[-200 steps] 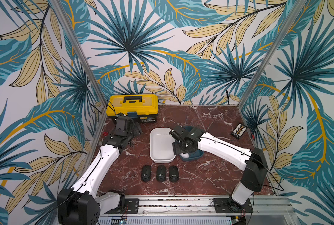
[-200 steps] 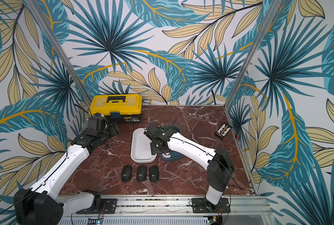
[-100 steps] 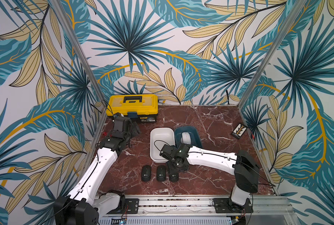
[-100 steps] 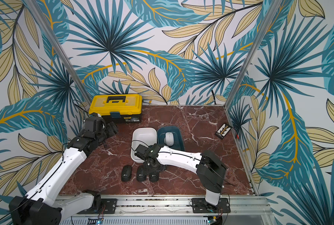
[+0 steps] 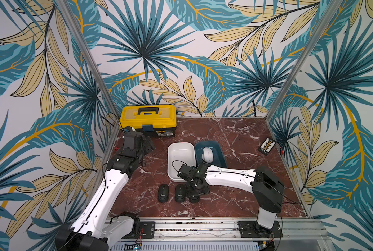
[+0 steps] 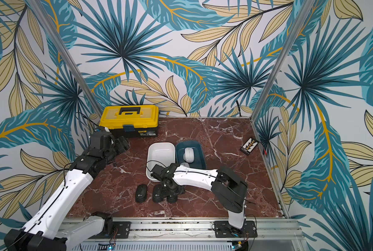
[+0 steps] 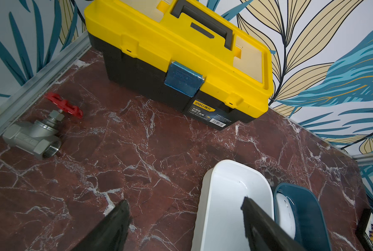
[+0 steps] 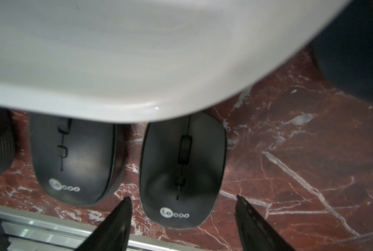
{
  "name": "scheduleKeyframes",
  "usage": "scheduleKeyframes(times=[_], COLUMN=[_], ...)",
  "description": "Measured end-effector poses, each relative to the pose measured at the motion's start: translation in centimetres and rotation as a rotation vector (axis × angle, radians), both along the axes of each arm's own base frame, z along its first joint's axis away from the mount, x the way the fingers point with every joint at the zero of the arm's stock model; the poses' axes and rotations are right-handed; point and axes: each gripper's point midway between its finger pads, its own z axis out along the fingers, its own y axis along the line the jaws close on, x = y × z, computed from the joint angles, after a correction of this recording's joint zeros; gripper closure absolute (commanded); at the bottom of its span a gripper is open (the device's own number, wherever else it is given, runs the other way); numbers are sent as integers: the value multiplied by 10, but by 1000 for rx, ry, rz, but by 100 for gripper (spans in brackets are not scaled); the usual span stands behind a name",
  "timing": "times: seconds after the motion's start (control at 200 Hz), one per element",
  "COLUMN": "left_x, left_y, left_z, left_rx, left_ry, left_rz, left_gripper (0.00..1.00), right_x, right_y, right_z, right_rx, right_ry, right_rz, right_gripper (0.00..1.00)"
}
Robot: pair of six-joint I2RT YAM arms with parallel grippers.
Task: Place the mice by color into the storage box
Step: Pick up the mouse from the center of the board.
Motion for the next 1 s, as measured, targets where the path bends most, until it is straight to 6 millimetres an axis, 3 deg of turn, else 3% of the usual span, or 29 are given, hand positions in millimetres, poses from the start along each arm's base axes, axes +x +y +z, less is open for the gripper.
scheduleKeyframes(times=[0.436, 0.591, 0.796, 1.002], left_x=[0, 0, 0, 0], left_y=[0, 0, 0, 0], left_z=[-8, -13, -18, -18], left_rx=[1, 2, 3, 2], left_ry=[20, 31, 44, 44], left_rz=[2, 3, 4, 5], left_gripper=[17, 17, 17, 17], right_x=[1, 3, 3, 3], right_y=[4, 6, 5, 5], right_z=[-17, -21, -24, -24], right_rx=[-9, -20, -32, -32], right_ry=[12, 10, 16, 16], right_rz=[2, 4, 5, 5], right_gripper=[25, 30, 41, 63])
